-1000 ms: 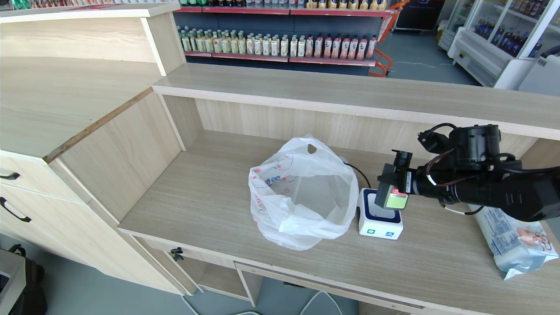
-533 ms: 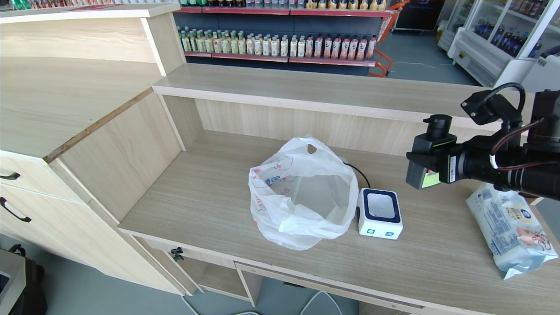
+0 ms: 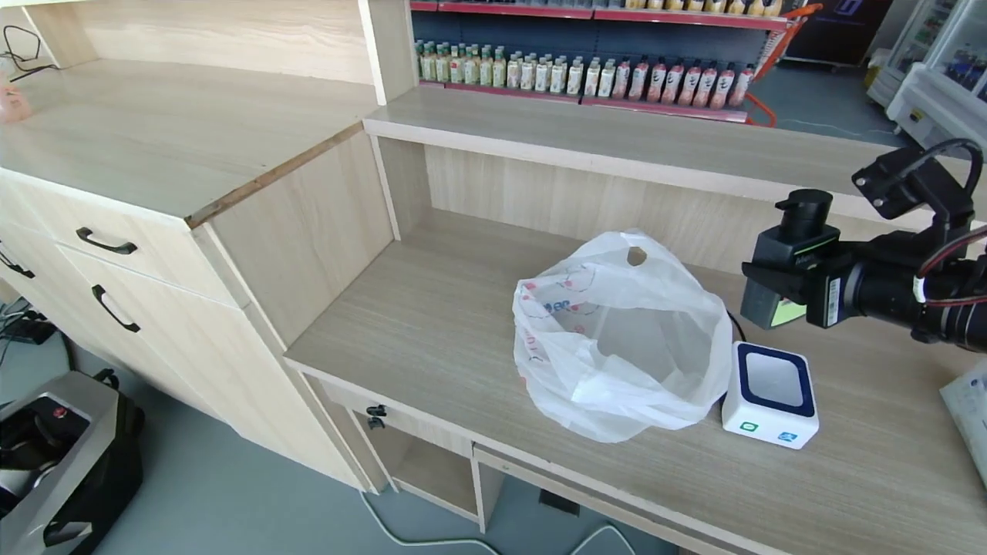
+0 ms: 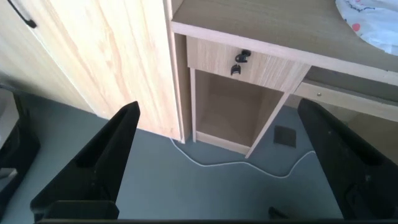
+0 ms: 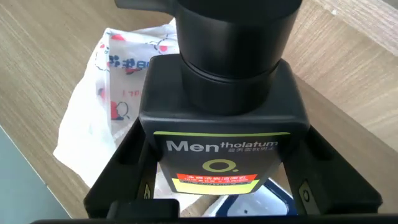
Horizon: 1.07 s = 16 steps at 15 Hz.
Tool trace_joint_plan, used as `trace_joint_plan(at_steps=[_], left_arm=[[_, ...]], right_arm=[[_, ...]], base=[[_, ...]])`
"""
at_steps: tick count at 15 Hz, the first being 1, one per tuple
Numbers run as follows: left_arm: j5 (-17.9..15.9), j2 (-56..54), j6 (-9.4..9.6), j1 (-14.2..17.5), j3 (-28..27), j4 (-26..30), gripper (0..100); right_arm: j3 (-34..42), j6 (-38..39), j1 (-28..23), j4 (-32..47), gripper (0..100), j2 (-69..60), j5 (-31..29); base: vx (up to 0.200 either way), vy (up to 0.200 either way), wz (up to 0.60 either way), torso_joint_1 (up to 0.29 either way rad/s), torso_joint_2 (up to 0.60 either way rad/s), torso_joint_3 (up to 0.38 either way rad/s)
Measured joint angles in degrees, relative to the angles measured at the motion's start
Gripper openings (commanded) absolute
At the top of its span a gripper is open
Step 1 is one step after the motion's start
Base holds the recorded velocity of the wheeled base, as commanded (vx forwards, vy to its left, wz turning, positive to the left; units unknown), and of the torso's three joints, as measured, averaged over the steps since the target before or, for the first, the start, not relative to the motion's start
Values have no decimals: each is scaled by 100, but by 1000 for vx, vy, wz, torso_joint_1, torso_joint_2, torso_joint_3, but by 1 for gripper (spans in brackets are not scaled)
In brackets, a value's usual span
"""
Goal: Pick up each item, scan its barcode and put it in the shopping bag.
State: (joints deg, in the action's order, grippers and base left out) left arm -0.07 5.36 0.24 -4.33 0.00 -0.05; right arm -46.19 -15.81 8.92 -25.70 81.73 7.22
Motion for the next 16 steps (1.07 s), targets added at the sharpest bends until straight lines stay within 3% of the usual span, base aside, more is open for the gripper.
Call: trace_joint_plan(at_steps=[8,11,13,16], left_arm=[[-2,0,2,1,0,-2,100],[-2,0,0,1,0,-2,100],[-2,0,0,1,0,-2,100],[-2,0,2,1,0,-2,100]], right_arm=[[60,629,-201,-928,0,857,540],[461,631,-196,-933,0,1047,1136],[636,629,-199,-961,0,1091,1213],[951,624,-188,-1525,0,1232,1479]], base=[[0,0,0,-9,22,11],[0,0,0,0,0,0],[0,0,0,0,0,0],[0,0,0,0,0,0]])
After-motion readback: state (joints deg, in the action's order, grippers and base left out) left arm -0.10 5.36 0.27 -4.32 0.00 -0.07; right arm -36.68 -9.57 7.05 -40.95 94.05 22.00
